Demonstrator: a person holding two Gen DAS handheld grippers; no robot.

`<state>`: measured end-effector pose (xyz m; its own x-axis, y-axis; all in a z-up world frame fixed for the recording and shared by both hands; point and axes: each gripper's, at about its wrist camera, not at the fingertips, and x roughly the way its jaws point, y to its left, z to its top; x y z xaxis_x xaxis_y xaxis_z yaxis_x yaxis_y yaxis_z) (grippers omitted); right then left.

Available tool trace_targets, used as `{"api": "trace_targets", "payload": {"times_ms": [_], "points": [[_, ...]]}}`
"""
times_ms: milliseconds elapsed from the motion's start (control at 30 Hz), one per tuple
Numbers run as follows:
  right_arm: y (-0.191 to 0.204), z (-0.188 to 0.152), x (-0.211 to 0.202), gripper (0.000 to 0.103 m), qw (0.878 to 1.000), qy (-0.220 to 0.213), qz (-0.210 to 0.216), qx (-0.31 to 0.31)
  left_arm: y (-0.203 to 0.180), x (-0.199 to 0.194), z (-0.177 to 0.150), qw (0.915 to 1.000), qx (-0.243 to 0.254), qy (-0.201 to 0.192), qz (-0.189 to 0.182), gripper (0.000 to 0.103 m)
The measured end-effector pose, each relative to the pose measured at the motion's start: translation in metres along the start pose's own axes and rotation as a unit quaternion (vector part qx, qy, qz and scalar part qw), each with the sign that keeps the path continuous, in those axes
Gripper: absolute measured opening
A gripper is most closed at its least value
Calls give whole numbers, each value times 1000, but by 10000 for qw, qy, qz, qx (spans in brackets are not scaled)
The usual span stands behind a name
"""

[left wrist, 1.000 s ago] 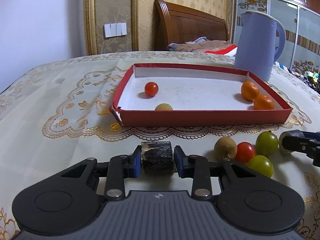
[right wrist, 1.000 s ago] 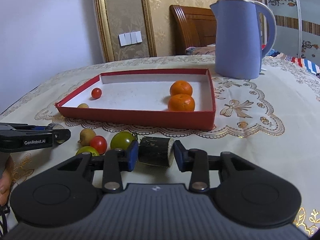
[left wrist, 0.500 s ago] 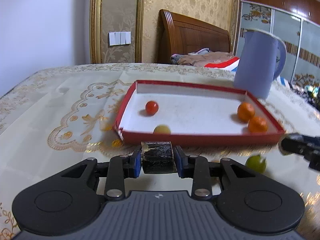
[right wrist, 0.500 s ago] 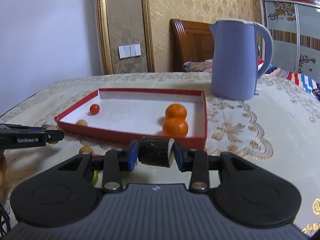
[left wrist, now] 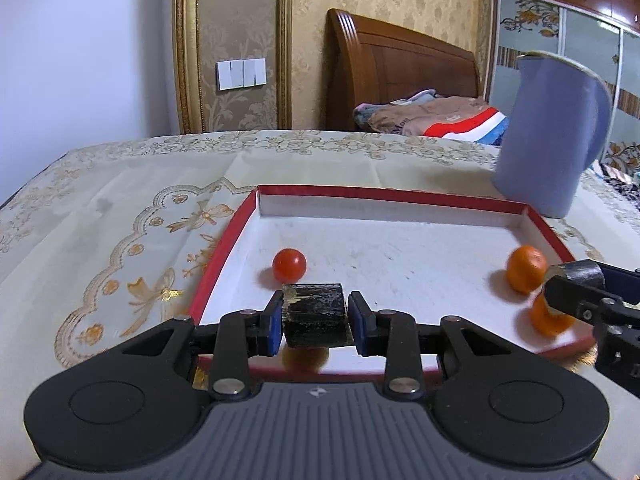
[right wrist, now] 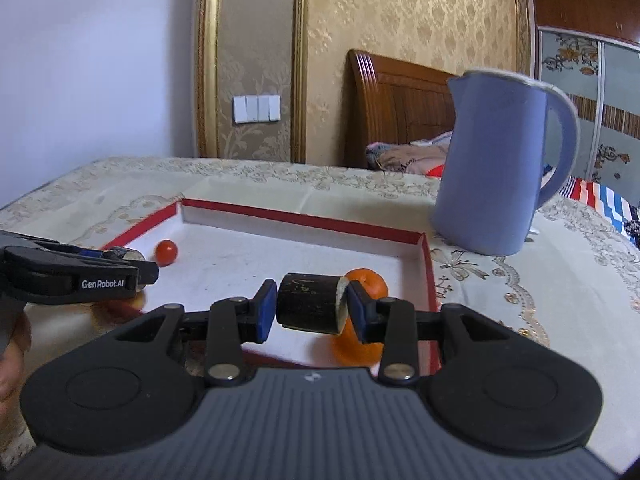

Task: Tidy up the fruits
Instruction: 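Carry both black cylinders into the box lid and open both grippers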

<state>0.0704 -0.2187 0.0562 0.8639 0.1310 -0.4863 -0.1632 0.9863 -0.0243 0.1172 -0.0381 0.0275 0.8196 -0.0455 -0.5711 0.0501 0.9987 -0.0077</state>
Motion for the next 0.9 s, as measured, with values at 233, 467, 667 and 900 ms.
{"api": "trace_targets", "payload": {"times_ms": [233, 467, 667, 900], "points": [[10, 5, 49, 36, 9992, 409, 3, -26, 0, 30, 6, 9997, -68, 142, 198, 33], [11, 9, 77, 36, 9985, 510, -175, 11, 6, 48, 6, 9989, -170, 242, 358, 33], [8, 9, 83, 36, 9983, 537, -197, 60, 10, 55, 9, 9990, -221, 176, 359, 33], [5, 10, 87, 35, 9981, 540, -279, 142, 8, 57, 8, 9992, -124, 81, 374, 33]]}}
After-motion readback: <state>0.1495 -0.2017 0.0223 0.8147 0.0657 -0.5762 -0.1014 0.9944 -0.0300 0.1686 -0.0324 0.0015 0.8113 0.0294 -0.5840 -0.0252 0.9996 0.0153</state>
